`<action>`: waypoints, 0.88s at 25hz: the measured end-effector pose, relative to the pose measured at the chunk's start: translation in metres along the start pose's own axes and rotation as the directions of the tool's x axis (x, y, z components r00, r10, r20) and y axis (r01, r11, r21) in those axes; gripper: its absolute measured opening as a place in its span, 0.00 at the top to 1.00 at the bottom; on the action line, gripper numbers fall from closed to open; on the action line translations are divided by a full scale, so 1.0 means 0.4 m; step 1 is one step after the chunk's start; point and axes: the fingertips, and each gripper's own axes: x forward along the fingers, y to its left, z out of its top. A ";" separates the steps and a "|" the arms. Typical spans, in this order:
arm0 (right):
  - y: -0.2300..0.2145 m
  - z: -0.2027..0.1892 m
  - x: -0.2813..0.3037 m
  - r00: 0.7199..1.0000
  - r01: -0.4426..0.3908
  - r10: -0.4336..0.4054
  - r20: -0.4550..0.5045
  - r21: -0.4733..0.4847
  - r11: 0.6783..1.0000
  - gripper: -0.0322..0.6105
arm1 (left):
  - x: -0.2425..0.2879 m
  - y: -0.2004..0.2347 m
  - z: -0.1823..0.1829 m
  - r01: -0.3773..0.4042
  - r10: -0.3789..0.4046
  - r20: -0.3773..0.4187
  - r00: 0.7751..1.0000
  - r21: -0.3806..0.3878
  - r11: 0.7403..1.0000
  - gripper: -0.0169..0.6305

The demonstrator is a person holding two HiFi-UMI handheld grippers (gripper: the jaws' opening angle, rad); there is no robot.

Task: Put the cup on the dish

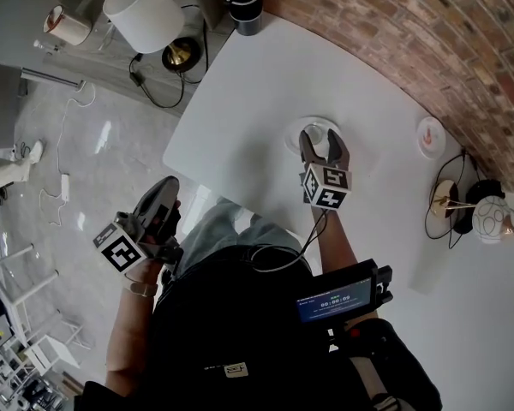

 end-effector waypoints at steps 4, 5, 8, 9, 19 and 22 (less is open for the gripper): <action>0.007 0.089 -0.044 0.996 -0.020 0.018 0.084 0.030 0.999 0.52 | 0.045 -0.014 0.008 0.045 -0.045 -0.034 0.998 0.011 0.999 0.97; 0.010 0.114 -0.055 0.994 -0.031 0.027 0.104 0.032 0.999 0.52 | 0.058 -0.019 0.009 0.059 -0.059 -0.042 0.997 0.013 0.998 0.97; 0.016 0.195 -0.092 0.985 -0.060 0.054 0.164 0.030 0.998 0.52 | 0.099 -0.035 0.013 0.104 -0.103 -0.066 0.993 0.018 0.994 0.97; 0.017 0.221 -0.106 0.981 -0.071 0.064 0.183 0.029 0.997 0.52 | 0.114 -0.041 0.014 0.119 -0.118 -0.072 0.990 0.019 0.993 0.97; 0.027 0.426 -0.245 0.938 -0.133 0.111 0.330 0.045 0.990 0.52 | 0.274 -0.135 0.030 0.293 -0.287 -0.144 0.947 0.024 0.956 0.97; 0.029 0.473 -0.286 0.924 -0.135 0.107 0.367 0.051 0.990 0.52 | 0.314 -0.165 0.037 0.338 -0.330 -0.162 0.930 0.025 0.941 0.97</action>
